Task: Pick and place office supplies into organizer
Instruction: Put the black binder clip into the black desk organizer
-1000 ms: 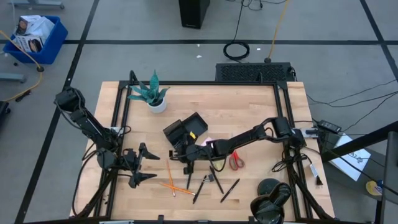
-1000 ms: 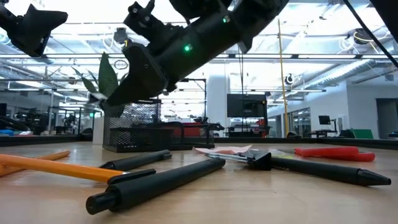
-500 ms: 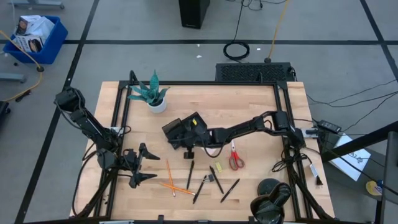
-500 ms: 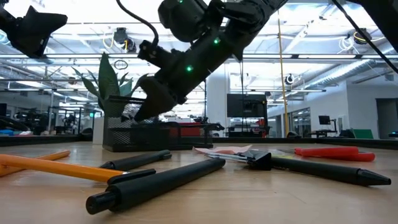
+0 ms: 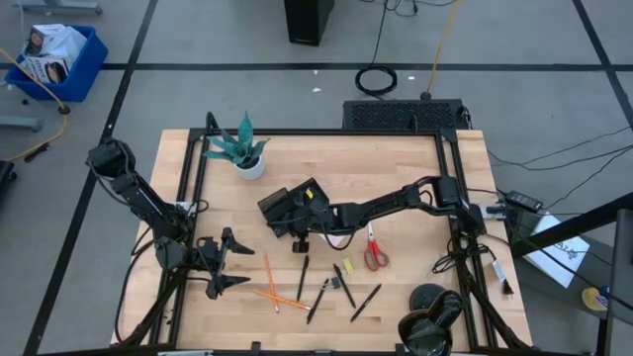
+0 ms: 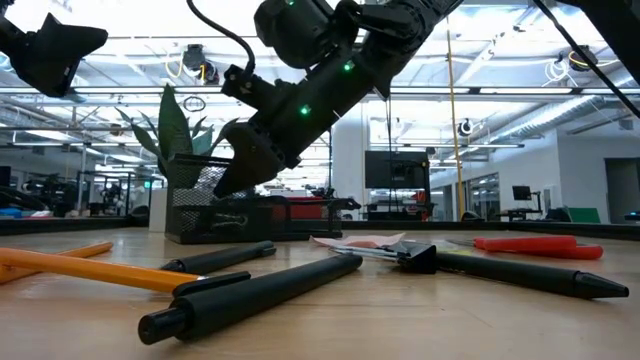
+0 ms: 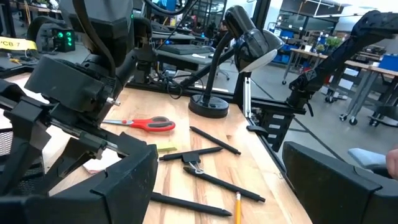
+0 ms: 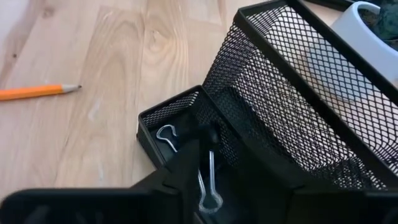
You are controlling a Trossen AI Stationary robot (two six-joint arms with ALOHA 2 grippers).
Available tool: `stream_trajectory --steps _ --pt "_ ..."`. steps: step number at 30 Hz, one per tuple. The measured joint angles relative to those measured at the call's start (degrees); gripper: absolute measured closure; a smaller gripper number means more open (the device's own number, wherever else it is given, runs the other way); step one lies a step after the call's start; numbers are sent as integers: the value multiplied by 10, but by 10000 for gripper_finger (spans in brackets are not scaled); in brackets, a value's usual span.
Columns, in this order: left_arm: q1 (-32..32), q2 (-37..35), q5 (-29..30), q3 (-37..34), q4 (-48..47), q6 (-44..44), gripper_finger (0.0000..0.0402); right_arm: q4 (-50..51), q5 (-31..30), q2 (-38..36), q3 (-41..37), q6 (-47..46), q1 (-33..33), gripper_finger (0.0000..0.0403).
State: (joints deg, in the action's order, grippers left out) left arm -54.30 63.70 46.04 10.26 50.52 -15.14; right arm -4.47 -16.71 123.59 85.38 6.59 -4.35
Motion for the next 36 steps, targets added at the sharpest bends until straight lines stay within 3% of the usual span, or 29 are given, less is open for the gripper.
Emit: stream_trajectory --steps 8,19,24,30,36 --pt "0 0 0 0 -3 1 53 -5 0 0 0 1 -2 240" --pt "0 0 3 0 -9 15 53 -3 -1 0 0 25 -53 240" --pt "6 0 4 0 -6 25 52 47 -40 -18 0 13 -91 242" --pt "60 0 -6 0 8 49 53 92 -57 -28 0 -63 -136 242" --pt "156 0 -103 4 8 42 52 92 -74 -32 -29 -100 -175 243"
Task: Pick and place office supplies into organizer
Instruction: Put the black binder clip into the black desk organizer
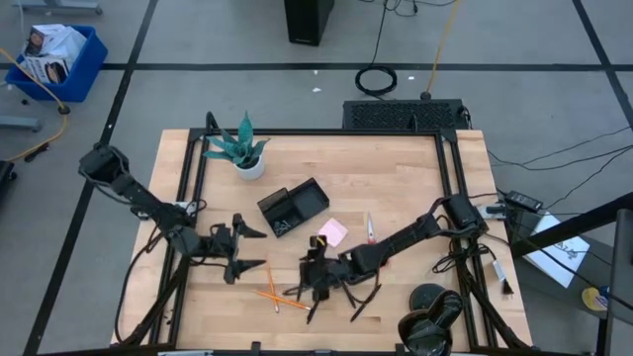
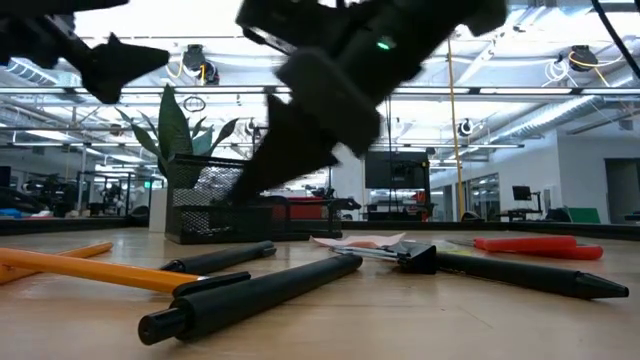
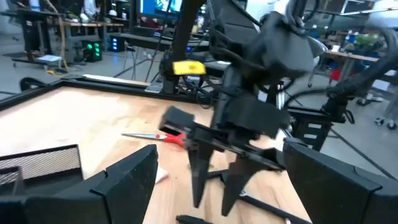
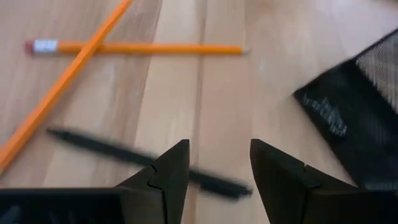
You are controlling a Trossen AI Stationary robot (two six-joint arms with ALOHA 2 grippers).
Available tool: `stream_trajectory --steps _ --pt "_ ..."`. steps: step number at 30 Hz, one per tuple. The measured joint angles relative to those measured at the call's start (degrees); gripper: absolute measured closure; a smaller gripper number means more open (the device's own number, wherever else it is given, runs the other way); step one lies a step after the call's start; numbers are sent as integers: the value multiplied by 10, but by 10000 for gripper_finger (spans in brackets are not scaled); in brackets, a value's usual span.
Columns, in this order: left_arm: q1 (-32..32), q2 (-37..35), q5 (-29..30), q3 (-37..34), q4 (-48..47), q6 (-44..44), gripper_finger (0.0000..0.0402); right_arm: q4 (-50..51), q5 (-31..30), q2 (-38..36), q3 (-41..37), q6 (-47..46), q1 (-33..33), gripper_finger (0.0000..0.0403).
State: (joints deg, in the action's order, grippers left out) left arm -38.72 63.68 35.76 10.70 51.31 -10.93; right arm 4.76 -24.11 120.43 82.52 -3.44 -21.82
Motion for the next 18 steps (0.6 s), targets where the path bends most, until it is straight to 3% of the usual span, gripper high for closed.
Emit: stream_trajectory --steps 11,18 --pt "45 0 -27 0 9 -13 53 -5 -89 -104 -127 -89 -28 243" --pt "43 0 -44 0 -37 -36 53 -145 -88 -189 -258 -126 -30 243"
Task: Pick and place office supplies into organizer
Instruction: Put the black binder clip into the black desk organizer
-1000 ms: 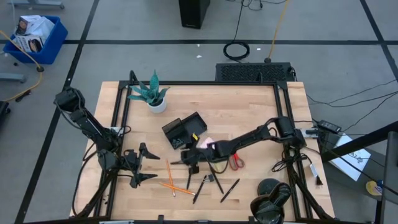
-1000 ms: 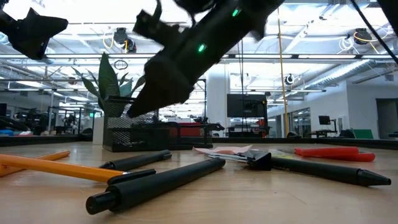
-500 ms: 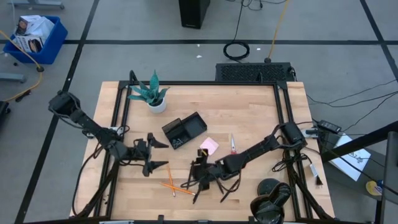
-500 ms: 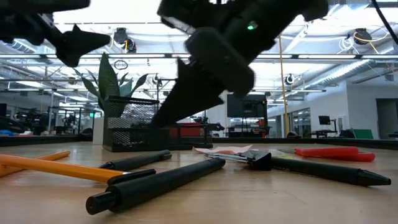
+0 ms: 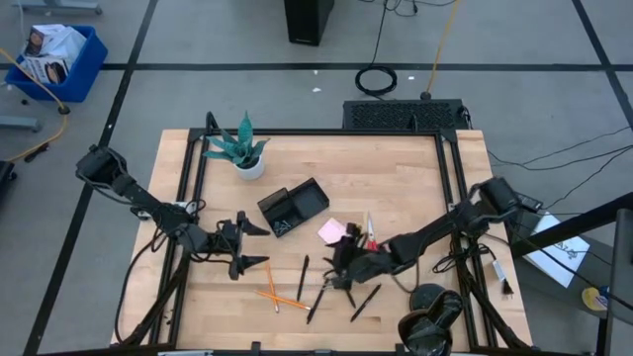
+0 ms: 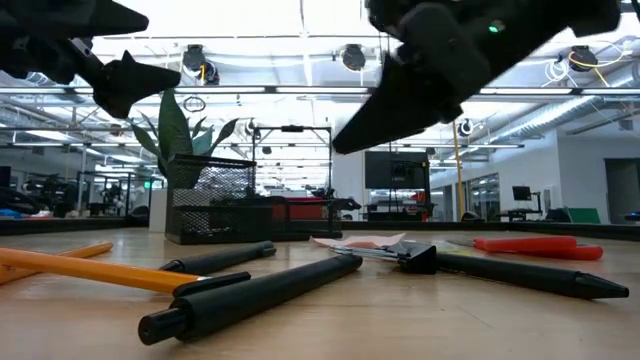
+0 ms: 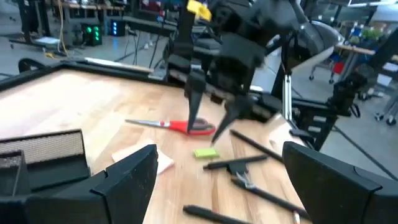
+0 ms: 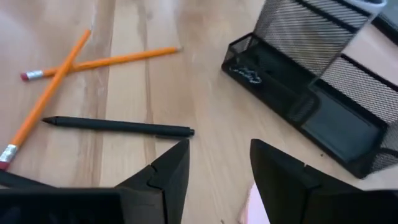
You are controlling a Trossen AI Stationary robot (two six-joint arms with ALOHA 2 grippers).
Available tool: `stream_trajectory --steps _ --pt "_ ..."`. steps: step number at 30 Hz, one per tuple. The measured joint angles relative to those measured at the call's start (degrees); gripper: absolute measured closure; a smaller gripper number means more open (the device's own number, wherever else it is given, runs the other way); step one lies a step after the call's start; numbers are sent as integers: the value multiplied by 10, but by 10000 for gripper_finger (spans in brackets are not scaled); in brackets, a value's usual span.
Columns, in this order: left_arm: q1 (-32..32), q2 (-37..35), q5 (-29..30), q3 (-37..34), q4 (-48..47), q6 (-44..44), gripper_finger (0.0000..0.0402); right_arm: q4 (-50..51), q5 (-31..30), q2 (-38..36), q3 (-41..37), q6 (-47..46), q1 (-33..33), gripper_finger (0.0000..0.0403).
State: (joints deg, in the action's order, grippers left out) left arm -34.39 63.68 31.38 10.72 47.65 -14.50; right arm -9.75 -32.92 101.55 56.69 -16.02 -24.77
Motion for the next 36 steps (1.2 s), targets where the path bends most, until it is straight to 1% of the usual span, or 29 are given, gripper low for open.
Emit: stream_trajectory --steps 3,5,7,9,10,11,13,17,22,26,28,32,36 --pt "0 0 -1 0 -4 -7 53 -53 1 -30 -54 -10 0 243" --pt "-2 0 -3 0 -9 -11 52 -101 10 -44 -87 -50 -1 243" --pt "-2 0 -3 0 -11 -11 53 -148 58 -57 -114 -77 0 243" --pt "-2 0 -3 0 -11 -11 52 -172 130 -59 -121 -70 -1 243" --pt "-1 0 -3 0 -12 -11 53 -174 152 -58 -120 -58 -6 243" --pt "-1 0 -3 0 -12 -10 53 -172 158 -53 -119 -46 -13 243" --pt "-1 0 -4 0 -17 -13 53 -170 158 -39 -109 -12 -29 243" --pt "-1 0 -2 0 -21 -11 53 -174 106 -7 -83 42 -60 243" --pt "3 0 3 0 -26 -12 52 -169 108 41 -24 92 -80 243" --pt "1 0 -1 0 -25 -21 52 -181 127 42 2 63 -83 243" --pt "1 0 -1 0 -26 -28 53 -156 120 37 1 57 -82 243" --pt "1 0 -4 0 -31 -28 52 -64 92 42 0 27 -72 243" --pt "1 0 -4 0 -30 -25 52 -60 108 44 0 13 -52 244"
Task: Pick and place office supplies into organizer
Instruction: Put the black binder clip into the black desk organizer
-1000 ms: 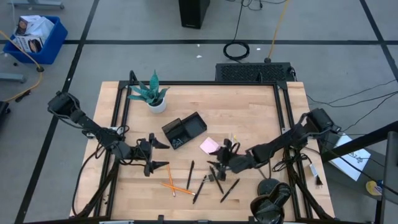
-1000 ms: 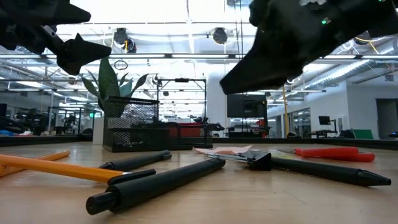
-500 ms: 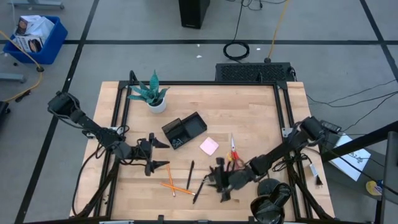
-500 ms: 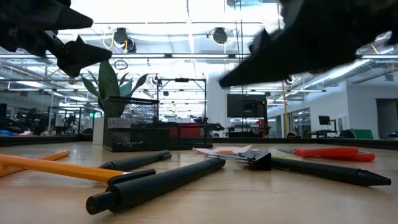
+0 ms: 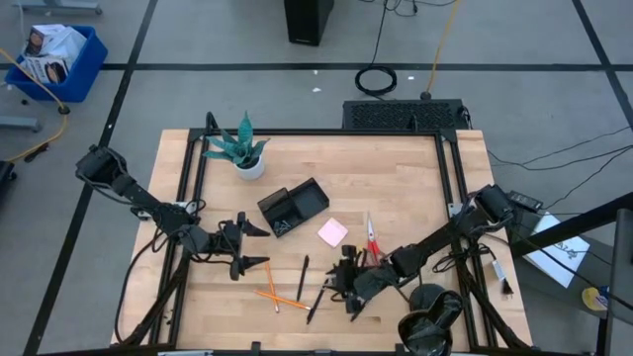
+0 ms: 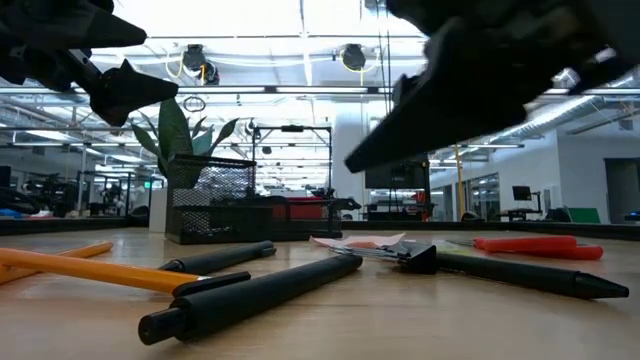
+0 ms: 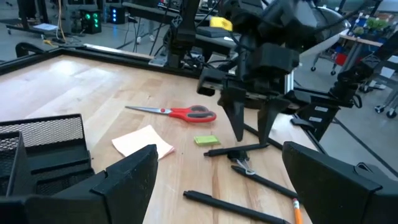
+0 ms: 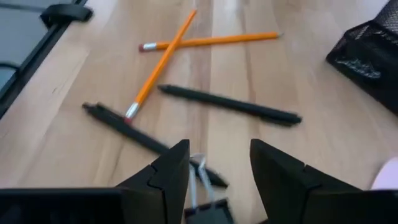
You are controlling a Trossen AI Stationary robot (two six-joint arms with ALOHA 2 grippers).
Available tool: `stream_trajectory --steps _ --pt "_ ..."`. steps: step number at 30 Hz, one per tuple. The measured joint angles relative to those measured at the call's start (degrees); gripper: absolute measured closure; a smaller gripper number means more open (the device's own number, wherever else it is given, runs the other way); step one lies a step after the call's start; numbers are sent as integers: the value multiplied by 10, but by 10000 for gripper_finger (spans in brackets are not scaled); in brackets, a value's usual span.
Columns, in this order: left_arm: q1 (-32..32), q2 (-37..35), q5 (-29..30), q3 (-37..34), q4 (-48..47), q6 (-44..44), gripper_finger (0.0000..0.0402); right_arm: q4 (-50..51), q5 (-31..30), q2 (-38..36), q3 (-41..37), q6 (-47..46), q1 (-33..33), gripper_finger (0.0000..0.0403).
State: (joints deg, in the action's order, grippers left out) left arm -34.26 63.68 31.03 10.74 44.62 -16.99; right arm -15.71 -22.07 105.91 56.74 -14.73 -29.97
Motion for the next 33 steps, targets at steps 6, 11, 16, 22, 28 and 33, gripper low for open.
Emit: stream_trajectory --steps 6,11,16,22,28,33 --pt "0 0 1 0 0 2 53 23 44 10 0 -30 11 247" --pt "0 0 3 0 0 1 52 14 45 37 0 -32 3 247" --pt "0 0 4 0 0 -3 53 13 48 52 0 -17 2 247" --pt "0 0 4 0 0 -3 53 10 57 55 0 41 2 247" --pt "0 0 4 0 0 -4 52 15 56 52 0 51 2 247" --pt "0 0 4 0 0 -5 53 10 57 49 0 91 -2 247"
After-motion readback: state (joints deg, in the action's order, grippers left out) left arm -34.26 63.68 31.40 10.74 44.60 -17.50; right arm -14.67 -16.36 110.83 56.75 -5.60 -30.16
